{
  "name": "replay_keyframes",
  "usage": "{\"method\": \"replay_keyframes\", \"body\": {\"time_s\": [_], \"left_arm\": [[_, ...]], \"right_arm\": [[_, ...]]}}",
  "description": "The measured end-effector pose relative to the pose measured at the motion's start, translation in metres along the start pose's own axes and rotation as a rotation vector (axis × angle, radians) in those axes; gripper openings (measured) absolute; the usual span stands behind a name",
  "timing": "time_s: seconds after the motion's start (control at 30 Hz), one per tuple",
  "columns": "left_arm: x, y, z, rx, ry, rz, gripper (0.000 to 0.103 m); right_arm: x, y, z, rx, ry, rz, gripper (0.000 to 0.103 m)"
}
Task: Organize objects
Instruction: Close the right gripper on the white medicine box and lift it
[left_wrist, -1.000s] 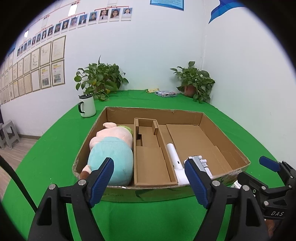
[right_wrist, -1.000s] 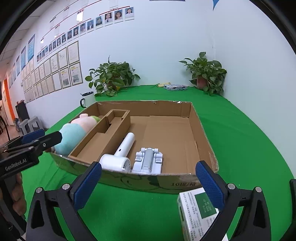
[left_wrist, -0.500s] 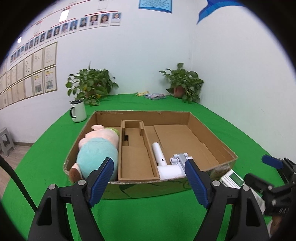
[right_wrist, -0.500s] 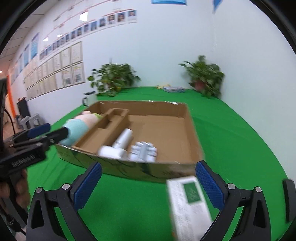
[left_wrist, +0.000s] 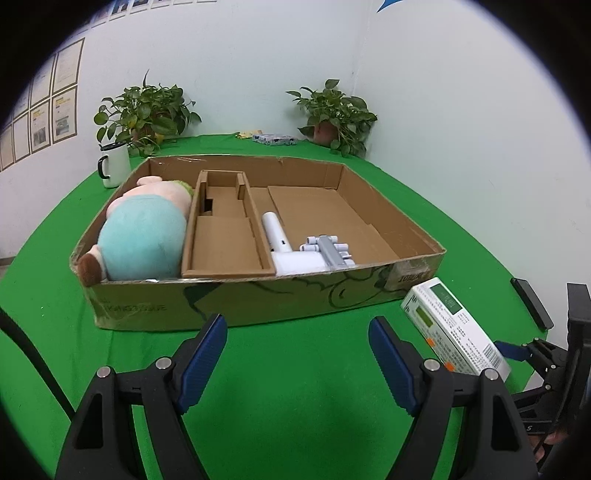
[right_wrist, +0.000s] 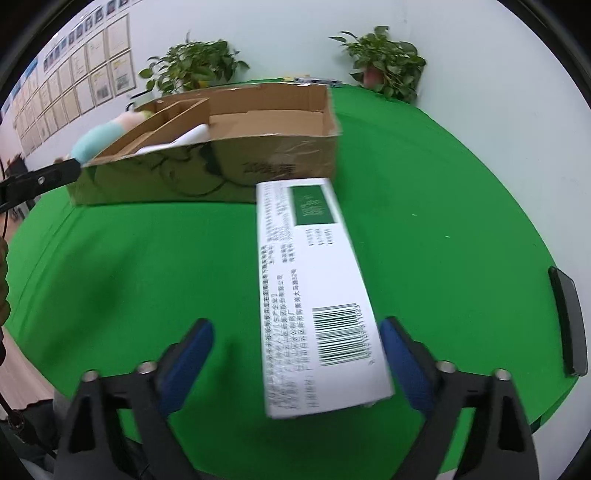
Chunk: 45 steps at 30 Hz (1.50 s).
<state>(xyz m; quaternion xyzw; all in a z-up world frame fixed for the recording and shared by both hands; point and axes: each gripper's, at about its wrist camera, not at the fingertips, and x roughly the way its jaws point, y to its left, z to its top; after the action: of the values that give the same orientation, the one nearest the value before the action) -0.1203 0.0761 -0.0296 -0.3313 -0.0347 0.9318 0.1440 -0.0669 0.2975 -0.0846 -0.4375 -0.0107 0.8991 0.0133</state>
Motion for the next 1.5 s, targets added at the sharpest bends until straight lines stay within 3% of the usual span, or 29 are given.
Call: {"method": "replay_keyframes", "body": {"time_s": [0.07, 0.13, 0.17, 0.2, 0.23, 0.37, 0.57, 0.83, 0.9, 0.97, 1.33, 1.43, 1.5], "left_arm": [[-0.006, 0.009, 0.000, -0.010, -0.003, 0.007, 0.079], [-0.013, 0.021, 0.003, -0.026, -0.009, 0.008, 0.079], [-0.017, 0.027, 0.005, -0.035, -0.010, 0.000, 0.079], [-0.020, 0.031, 0.006, -0.040, -0.005, -0.013, 0.079], [-0.022, 0.035, 0.007, -0.045, 0.006, -0.028, 0.079], [-0.015, 0.039, 0.000, -0.090, 0.064, -0.091, 0.079], [0.019, 0.025, -0.017, -0.182, 0.169, -0.248, 0.079], [0.058, 0.005, -0.030, -0.290, 0.281, -0.409, 0.079], [0.061, 0.003, -0.033, -0.307, 0.289, -0.423, 0.079], [0.064, 0.002, -0.036, -0.320, 0.301, -0.430, 0.079], [0.063, 0.008, -0.051, -0.372, 0.337, -0.457, 0.076], [0.058, 0.011, -0.053, -0.370, 0.324, -0.434, 0.068], [0.054, 0.014, -0.055, -0.367, 0.315, -0.414, 0.055]], "right_arm": [[-0.001, 0.018, -0.002, -0.012, -0.001, 0.042, 0.066], [-0.008, 0.043, -0.001, -0.053, -0.022, 0.142, 0.066], [-0.011, 0.054, -0.001, -0.076, -0.036, 0.166, 0.074], [-0.016, 0.067, -0.001, -0.100, -0.063, 0.189, 0.095], [-0.020, 0.073, -0.001, -0.106, -0.084, 0.207, 0.103], [-0.022, 0.092, 0.000, -0.128, -0.094, 0.278, 0.102], [-0.017, 0.091, -0.001, -0.135, -0.085, 0.207, 0.102], [-0.004, 0.083, 0.010, -0.107, -0.029, 0.214, 0.095], [-0.001, 0.081, 0.012, -0.106, -0.015, 0.227, 0.078], [0.005, 0.081, 0.011, -0.111, 0.005, 0.222, 0.071], [0.008, 0.081, 0.009, -0.013, 0.041, 0.387, 0.066], [0.006, 0.087, 0.008, -0.019, 0.044, 0.388, 0.066], [0.004, 0.089, 0.008, -0.024, 0.045, 0.391, 0.066]]}}
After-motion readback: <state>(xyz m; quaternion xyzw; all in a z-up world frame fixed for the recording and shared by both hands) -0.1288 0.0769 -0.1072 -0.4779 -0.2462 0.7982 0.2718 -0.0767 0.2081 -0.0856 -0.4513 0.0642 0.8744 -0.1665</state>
